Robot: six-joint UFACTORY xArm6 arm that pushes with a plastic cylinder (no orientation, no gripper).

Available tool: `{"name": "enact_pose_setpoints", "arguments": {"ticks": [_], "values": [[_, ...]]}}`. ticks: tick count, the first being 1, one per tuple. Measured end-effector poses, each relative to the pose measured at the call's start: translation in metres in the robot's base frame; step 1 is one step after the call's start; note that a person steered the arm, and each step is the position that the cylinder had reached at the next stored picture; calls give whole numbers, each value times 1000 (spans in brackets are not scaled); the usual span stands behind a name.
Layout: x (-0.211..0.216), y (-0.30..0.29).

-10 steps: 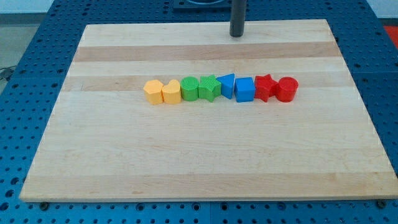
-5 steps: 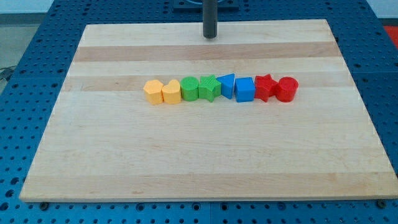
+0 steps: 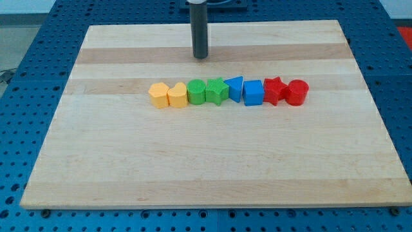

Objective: Move the triangle to the bottom side

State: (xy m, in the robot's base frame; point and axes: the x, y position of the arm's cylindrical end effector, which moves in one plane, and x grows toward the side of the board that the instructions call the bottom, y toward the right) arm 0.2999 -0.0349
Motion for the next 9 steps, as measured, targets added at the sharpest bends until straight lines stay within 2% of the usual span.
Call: {"name": "enact_pose_setpoints", "arguments": {"ticks": [1, 2, 7, 9], "values": [[0, 9], [0, 66], [1, 59], [23, 74]]}}
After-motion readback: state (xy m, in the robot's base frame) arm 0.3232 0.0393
